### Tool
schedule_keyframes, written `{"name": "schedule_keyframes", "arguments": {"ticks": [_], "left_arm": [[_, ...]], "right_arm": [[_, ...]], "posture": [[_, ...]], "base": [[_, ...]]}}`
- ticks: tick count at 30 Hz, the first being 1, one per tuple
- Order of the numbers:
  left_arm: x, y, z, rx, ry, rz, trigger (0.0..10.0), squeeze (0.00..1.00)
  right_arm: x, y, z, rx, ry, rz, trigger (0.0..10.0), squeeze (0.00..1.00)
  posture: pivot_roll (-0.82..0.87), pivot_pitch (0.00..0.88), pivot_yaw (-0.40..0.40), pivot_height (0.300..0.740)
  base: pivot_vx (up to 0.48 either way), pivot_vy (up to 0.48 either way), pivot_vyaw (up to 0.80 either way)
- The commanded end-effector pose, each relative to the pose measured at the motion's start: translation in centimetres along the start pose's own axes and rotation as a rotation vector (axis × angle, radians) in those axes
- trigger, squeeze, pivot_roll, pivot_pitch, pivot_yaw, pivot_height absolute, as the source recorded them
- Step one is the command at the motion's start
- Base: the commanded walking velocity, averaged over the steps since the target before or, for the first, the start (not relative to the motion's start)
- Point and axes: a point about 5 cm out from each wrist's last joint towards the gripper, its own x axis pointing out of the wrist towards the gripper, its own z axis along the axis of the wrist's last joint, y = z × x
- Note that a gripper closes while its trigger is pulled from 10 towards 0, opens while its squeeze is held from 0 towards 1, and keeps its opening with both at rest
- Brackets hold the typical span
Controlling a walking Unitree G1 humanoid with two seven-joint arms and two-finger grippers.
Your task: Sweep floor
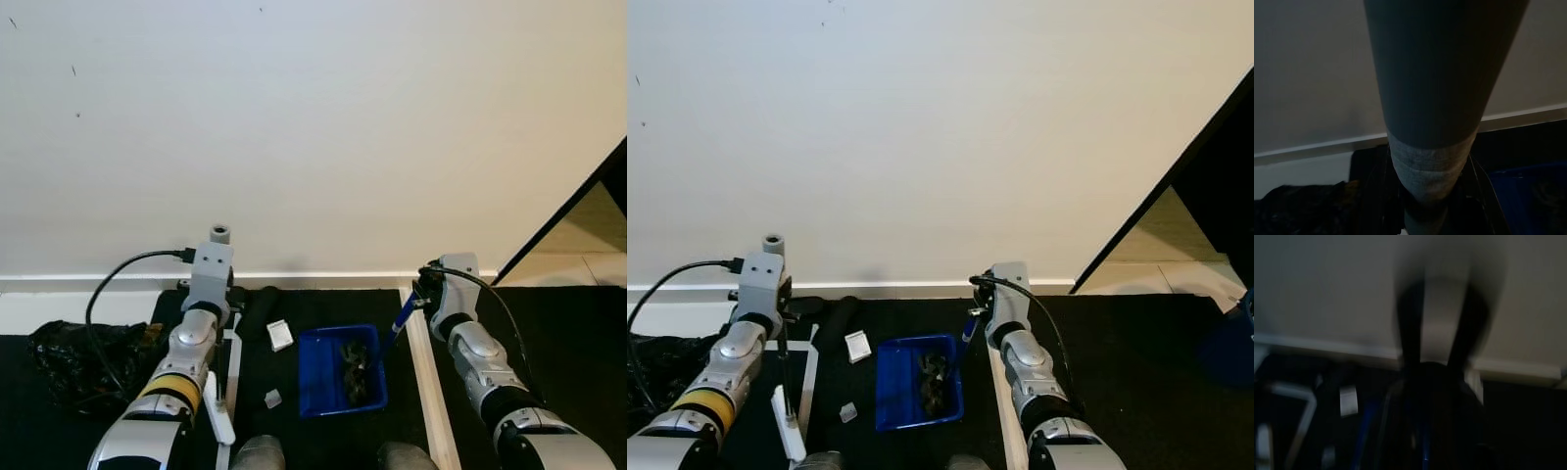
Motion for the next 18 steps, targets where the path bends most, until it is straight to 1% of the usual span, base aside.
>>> {"name": "schedule_keyframes", "arguments": {"ticks": [1,18], "left_arm": [[-0.08,1.48,-0.09,0.036,0.003,0.042,10.0,0.0],[-0.08,1.48,-0.09,0.036,0.003,0.042,10.0,0.0]], "right_arm": [[-0.76,-0.57,-2.17,0.038,0.087,-0.024,10.0,1.0],[-0.76,-0.57,-2.17,0.038,0.087,-0.024,10.0,1.0]], "posture": [[0.09,0.0,-0.05,0.74],[0.09,0.0,-0.05,0.74]], "base": [[0.0,0.0,0.0],[0.0,0.0,0.0]]}}
